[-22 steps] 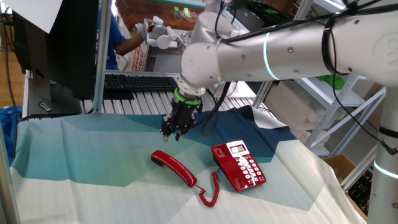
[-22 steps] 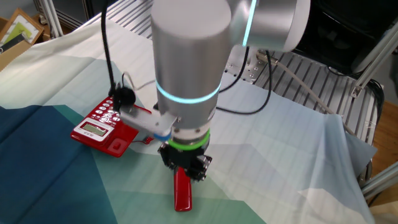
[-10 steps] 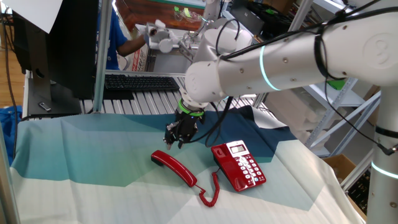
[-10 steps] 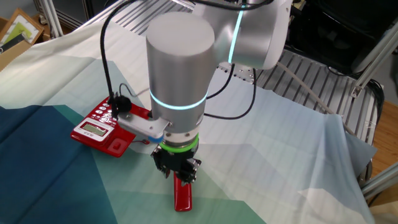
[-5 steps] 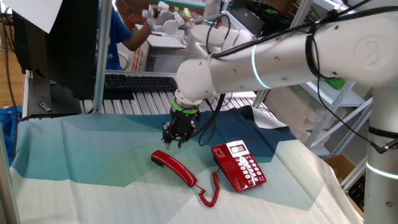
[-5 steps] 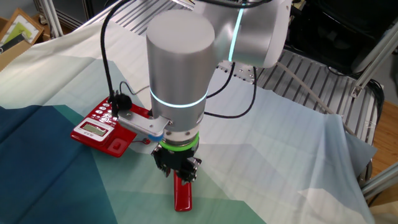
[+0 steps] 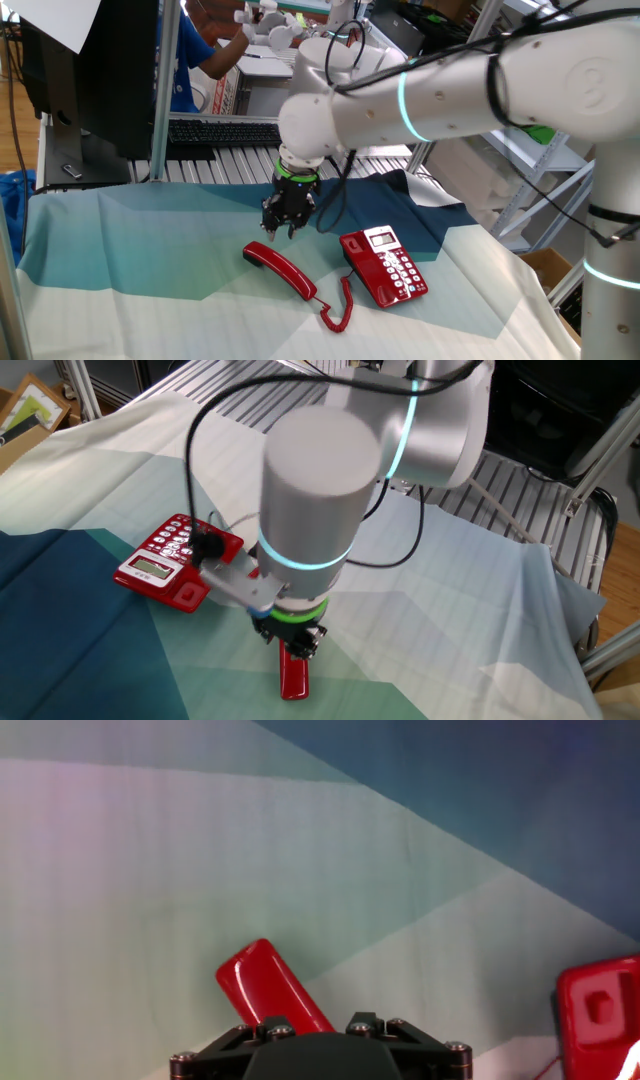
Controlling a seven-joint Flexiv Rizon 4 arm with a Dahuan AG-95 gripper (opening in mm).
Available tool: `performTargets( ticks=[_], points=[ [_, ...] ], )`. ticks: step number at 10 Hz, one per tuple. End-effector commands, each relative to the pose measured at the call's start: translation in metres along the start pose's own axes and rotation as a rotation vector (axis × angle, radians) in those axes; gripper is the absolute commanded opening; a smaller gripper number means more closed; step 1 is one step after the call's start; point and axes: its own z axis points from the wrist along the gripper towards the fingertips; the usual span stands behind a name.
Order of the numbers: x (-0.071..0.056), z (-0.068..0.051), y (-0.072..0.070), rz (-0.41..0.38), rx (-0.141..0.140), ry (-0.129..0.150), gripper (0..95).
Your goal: Place the handset of the telephone on the corresponding phone cradle
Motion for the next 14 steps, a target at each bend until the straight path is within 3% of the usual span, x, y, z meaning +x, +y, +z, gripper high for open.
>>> performTargets(
  ticks=[1,3,5,10,12,13,14],
  points=[
    [0.004,-0.001,-0.001,0.002,-0.015,-0.009,38.0],
    [0.004,-0.001,-0.001,-0.025,-0.032,-0.014,38.0],
    [0.001,0.003,0.002,-0.11,-0.037,-0.033,38.0],
    [-0.001,0.012,0.007,-0.215,-0.018,-0.046,38.0],
    [-0.003,0.014,0.005,-0.198,-0.023,-0.047,38.0],
    [-0.003,0.014,0.004,-0.195,-0.024,-0.049,57.0],
    [-0.002,0.015,0.004,-0.187,-0.024,-0.052,57.0]
  ],
)
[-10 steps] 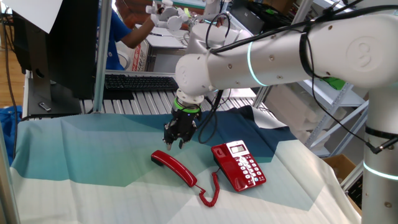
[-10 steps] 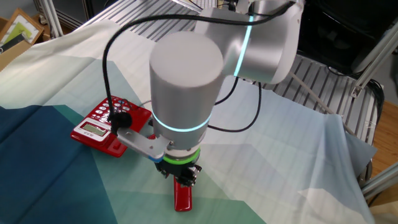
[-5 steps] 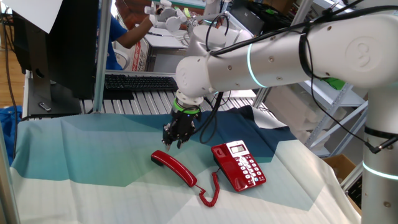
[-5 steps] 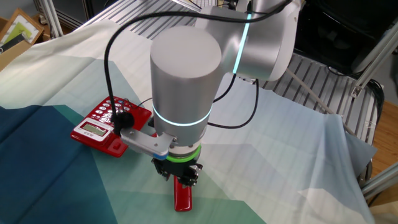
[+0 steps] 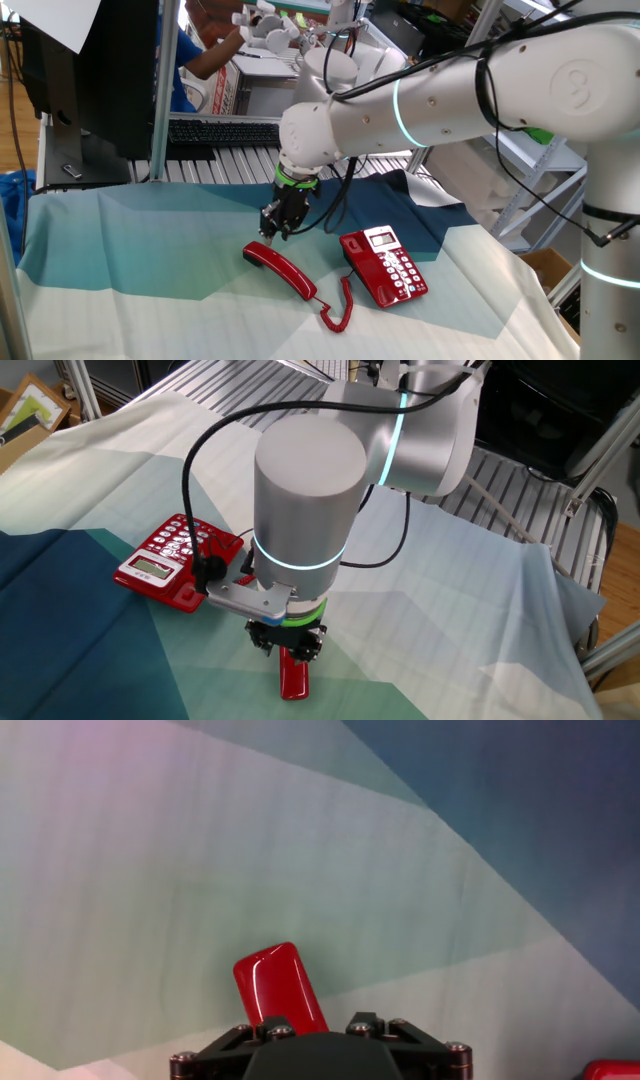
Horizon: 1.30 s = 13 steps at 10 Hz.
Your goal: Place the handset of the telephone on the corresponding phone cradle
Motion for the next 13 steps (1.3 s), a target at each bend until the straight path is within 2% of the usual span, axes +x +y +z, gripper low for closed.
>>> performTargets(
  ticks=[1,4,5,8,10,13],
  points=[
    [0.002,0.002,0.001,0.032,0.0,-0.013,76.0],
    [0.006,0.006,0.002,0.042,0.005,-0.021,76.0],
    [0.007,0.008,0.002,0.046,0.002,-0.021,95.0],
    [0.012,0.017,0.003,0.054,-0.007,-0.023,95.0],
    [0.016,0.031,0.001,0.052,-0.019,-0.022,95.0],
    [0.019,0.043,-0.001,0.048,-0.033,-0.023,95.0]
  ],
)
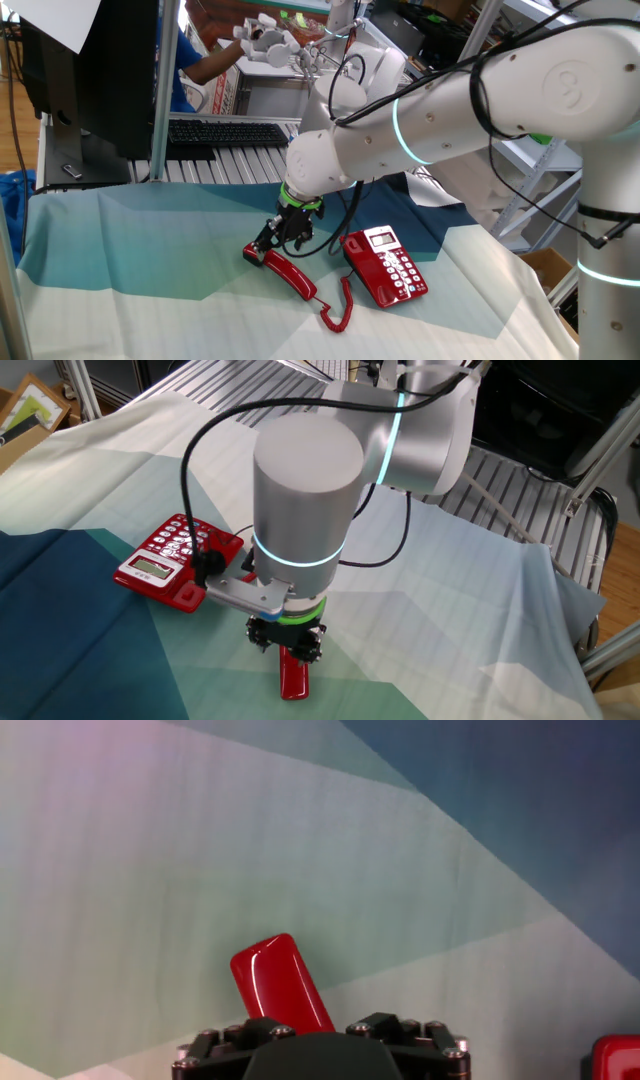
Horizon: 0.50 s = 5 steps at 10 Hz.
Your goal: Place the handset of the telephone on the corresponding phone cradle
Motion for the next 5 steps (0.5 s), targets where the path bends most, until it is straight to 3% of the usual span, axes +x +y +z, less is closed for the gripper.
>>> performTargets(
  ticks=[1,3,4,5],
  points=[
    [0.0042,0.0041,0.0027,0.006,-0.006,-0.004,95.0],
    [0.0081,0.0086,0.0042,0.014,-0.014,-0.008,95.0],
    [0.0094,0.0103,0.0041,0.013,-0.015,-0.01,76.0],
    [0.0112,0.0111,0.0037,0.011,-0.019,-0.013,76.0]
  ],
)
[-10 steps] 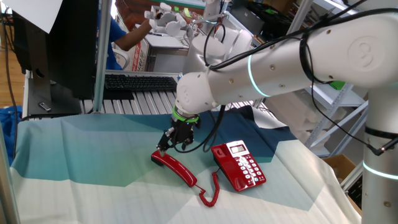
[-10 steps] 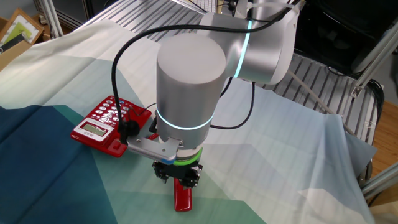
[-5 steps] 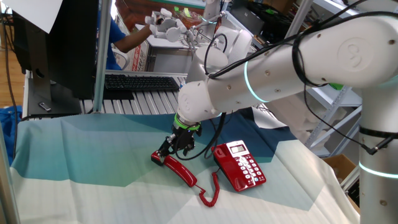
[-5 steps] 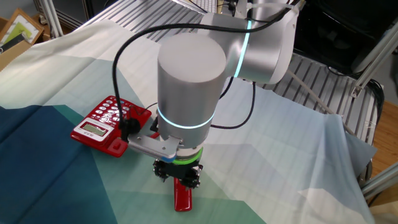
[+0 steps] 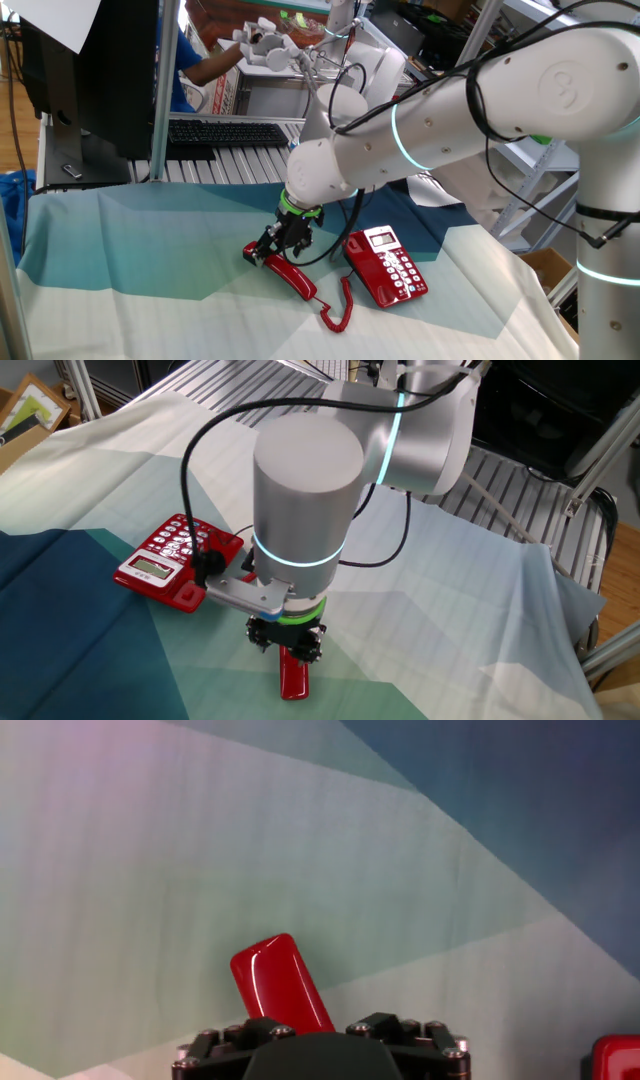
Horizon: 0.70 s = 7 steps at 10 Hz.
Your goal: Place the handset of the telephone on the corresponding phone cradle
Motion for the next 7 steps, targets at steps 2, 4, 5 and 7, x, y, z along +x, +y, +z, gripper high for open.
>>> performTargets(
  ticks=[2,4,5,7],
  points=[
    [0.0053,-0.0009,-0.0004,-0.001,-0.009,-0.006,76.0],
    [0.007,-0.0021,-0.0008,0.001,-0.008,-0.005,76.0],
    [0.007,-0.0021,-0.0008,0.001,-0.008,-0.005,76.0],
    [0.007,-0.0021,-0.0008,0.001,-0.008,-0.005,76.0]
  ],
)
